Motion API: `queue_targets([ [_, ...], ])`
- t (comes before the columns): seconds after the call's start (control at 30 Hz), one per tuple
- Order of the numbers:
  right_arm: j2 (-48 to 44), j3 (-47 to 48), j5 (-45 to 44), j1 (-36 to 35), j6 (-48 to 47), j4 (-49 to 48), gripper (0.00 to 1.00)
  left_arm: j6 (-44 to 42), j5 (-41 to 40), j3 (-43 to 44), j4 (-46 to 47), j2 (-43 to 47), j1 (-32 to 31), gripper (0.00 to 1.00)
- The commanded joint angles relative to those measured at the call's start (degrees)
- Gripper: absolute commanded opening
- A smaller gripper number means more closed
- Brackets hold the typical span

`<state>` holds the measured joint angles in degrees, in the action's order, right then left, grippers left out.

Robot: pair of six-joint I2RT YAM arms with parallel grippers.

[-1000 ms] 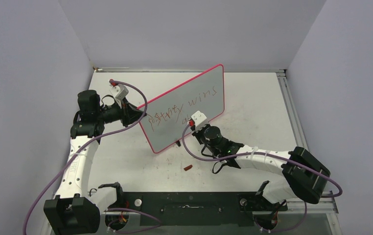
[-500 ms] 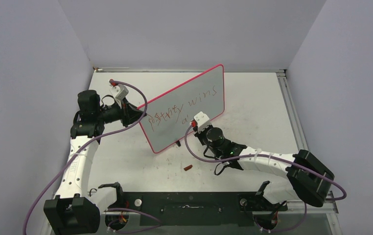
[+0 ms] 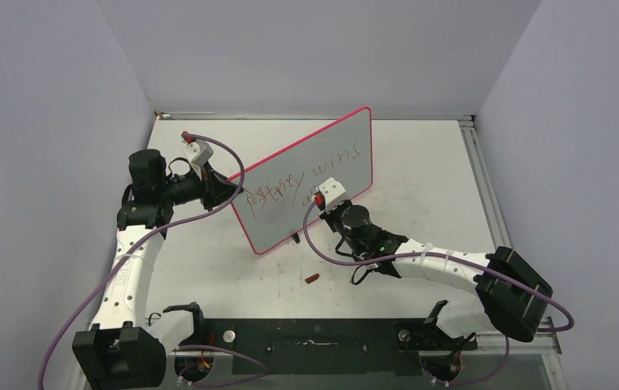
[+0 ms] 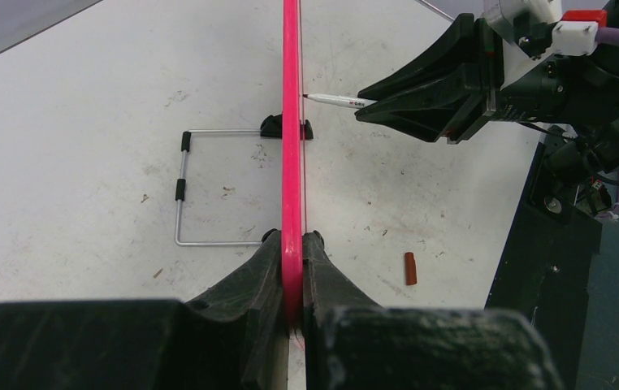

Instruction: Write a sentence on the whiteboard

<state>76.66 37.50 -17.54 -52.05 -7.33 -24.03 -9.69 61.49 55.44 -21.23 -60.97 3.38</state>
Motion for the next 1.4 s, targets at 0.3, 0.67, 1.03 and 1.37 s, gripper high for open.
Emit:
queue_targets([
  [0.3,3.06,-1.65,1.28,0.96,3.21,-2.91,0.05,-2.61,0.91,0.52,-0.95,0.8,0.28,0.0],
  [0.67,5.46,-3.59,1.71,0.85,4.88,-3.0,0.05,-2.61,1.08,0.42,-0.91,0.88,0.22,0.0],
  [1.03,-2.58,-1.38,-1.61,-2.46,2.8,0.12,0.05,-2.52,1.04,0.4,-0.87,0.82,0.23,0.0],
  [1.37,-0.69,1.62,-1.78,-2.74,0.04,-2.07,0.05,-2.52,1.08,0.38,-0.89,0.84,0.23,0.0],
])
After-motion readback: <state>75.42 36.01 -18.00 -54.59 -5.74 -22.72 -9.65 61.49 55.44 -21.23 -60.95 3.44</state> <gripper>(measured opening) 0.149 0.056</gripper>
